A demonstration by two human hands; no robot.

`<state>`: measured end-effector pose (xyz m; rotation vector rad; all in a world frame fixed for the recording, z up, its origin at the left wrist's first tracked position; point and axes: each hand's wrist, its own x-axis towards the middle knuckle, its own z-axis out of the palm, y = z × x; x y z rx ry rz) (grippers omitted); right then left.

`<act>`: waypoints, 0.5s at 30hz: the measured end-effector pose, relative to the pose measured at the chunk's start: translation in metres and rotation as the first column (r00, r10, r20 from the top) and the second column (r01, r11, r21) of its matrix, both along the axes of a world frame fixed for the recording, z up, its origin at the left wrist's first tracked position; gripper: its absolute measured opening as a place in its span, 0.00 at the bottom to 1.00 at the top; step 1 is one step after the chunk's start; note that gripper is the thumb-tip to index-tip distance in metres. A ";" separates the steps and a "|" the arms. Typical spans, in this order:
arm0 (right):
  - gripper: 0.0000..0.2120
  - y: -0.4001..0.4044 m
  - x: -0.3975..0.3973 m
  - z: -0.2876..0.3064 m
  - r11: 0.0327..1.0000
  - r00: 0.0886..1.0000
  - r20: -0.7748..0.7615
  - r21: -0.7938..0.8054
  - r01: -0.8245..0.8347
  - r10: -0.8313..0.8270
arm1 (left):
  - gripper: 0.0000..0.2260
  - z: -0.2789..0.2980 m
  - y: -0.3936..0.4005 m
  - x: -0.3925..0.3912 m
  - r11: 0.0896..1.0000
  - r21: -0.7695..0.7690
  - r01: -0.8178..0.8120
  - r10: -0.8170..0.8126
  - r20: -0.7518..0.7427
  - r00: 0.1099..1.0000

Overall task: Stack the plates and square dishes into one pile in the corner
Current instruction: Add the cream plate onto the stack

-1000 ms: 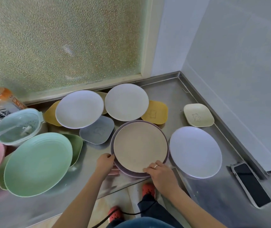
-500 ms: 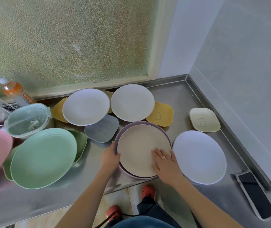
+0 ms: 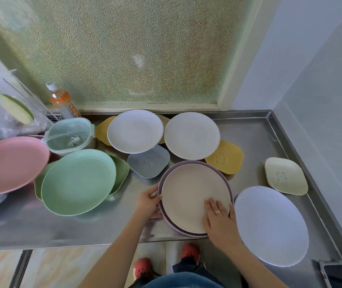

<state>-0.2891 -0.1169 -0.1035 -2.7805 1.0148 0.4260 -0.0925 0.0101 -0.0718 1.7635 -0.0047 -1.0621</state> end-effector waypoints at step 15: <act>0.15 0.043 0.100 0.014 0.949 0.818 0.503 -0.018 -0.314 0.280 | 0.18 0.009 0.107 0.060 0.655 0.744 -0.133 -0.448 0.524 0.725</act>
